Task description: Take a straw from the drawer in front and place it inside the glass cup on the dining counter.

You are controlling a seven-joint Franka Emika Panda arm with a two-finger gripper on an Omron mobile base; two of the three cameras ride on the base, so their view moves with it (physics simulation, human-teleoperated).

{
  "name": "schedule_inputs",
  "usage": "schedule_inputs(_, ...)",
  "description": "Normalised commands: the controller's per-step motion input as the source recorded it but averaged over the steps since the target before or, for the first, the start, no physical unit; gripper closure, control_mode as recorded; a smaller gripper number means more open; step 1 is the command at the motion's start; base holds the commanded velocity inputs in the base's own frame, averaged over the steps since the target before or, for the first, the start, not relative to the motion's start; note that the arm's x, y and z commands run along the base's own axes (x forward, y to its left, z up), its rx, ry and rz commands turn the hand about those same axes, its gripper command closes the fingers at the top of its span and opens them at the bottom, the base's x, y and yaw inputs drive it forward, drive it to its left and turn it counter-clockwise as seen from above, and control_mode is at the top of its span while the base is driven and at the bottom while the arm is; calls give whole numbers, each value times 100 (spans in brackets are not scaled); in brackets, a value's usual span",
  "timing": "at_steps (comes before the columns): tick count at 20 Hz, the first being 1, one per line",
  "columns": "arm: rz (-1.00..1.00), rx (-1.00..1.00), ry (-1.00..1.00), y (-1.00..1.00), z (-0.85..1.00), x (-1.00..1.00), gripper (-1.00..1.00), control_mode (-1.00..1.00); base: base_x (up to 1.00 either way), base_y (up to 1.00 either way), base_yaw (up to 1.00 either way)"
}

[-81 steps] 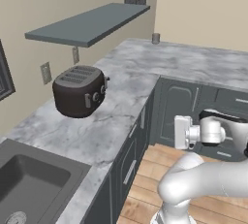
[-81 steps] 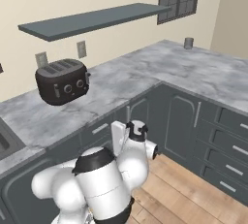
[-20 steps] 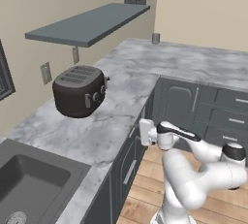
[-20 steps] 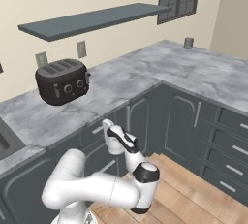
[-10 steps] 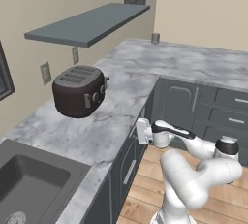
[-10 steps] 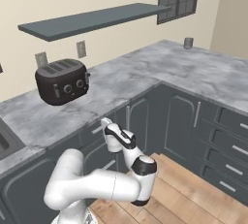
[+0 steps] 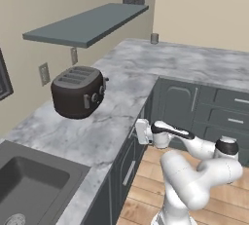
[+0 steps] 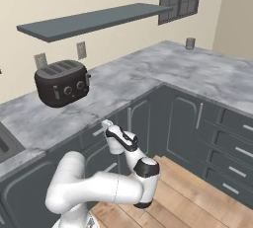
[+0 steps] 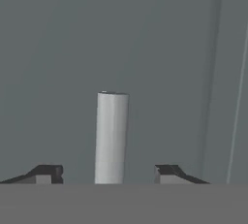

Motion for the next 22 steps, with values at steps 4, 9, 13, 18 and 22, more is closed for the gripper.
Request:
schedule_inputs(4, 0, 7, 0, 1, -37, 0, 100, -100, 0, 0, 0)
schedule_inputs(9, 0, 7, 0, -1, -40, -2, 100, -100, 0, 0, 0)
schedule_inputs(13, 0, 1, 0, -33, -40, -27, 100, -100, 0, 0, 0)
schedule_inputs(18, 0, 0, 0, -59, -42, -31, 100, -100, 0, 0, 0)
schedule_inputs(22, 0, 0, 0, -87, -41, -35, 100, -100, 0, 0, 0)
